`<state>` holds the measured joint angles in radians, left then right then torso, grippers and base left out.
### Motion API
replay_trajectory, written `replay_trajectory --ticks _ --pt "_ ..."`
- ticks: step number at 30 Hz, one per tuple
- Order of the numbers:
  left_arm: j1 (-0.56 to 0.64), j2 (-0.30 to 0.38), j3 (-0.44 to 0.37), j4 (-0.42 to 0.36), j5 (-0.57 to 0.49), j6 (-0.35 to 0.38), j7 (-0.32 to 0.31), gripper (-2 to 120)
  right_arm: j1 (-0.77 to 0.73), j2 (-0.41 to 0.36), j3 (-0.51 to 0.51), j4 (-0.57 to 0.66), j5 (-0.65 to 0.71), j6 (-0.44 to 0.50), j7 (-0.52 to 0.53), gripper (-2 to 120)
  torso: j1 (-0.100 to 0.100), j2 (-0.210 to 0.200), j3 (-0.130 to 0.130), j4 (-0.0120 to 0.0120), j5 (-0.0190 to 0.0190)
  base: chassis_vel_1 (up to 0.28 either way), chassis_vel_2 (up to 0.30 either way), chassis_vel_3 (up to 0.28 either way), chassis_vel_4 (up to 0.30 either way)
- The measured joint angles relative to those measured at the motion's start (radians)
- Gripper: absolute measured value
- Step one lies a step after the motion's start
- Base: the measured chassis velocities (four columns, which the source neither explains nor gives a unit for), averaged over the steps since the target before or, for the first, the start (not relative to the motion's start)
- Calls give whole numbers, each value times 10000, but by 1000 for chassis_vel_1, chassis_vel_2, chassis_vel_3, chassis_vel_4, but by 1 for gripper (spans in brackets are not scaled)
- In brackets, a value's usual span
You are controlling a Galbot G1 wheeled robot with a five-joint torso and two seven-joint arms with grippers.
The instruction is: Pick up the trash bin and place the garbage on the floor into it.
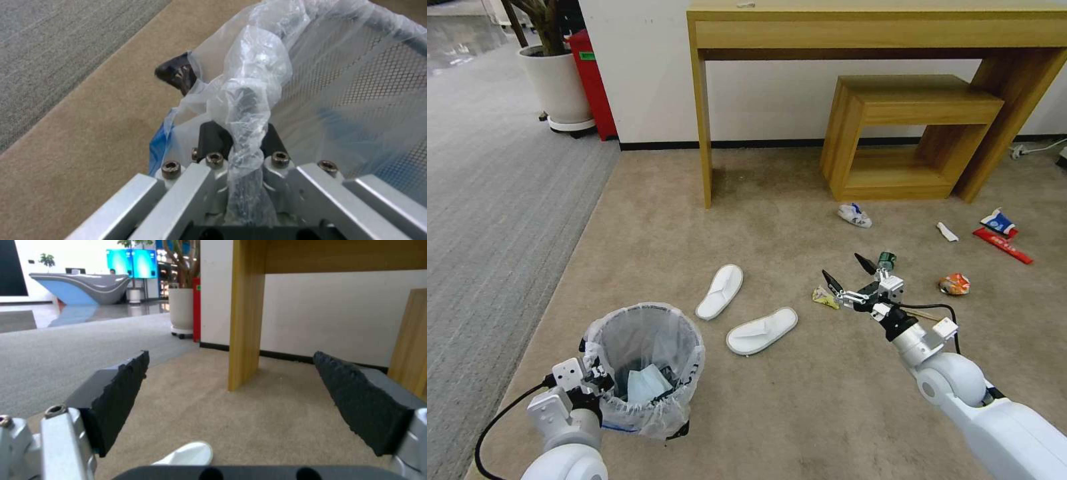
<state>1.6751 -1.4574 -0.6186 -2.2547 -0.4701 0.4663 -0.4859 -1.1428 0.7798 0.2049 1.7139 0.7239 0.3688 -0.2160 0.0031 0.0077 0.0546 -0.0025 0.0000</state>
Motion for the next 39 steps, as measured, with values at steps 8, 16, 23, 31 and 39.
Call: replay_trajectory --ticks 8,16,23,31,39 --pt "72 -81 10 -50 84 -75 27 3 20 21 -42 -7 -42 84 3 89 1 -1 2 0 2 -93 93 116 -94" --pt "61 -105 -1 -77 103 -79 33 3 274 -167 -316 -155 -10 202 -229 100 3 -1 3 2 0 -62 68 62 -60" --pt "-97 -47 18 91 55 -76 34 3 470 -1313 -897 -774 -7 418 -1292 100 0 -1 0 -1 0 0 0 0 0" --pt "-217 -206 -17 206 59 -144 37 3 1722 -1999 -2713 -2669 -87 897 -3334 100 1 -1 1 -1 1 0 0 0 0" --pt "-161 -488 -61 218 261 -273 76 3 3497 -563 -4846 -4810 -991 1102 -3403 96 1 -1 1 1 3 0 0 0 0"
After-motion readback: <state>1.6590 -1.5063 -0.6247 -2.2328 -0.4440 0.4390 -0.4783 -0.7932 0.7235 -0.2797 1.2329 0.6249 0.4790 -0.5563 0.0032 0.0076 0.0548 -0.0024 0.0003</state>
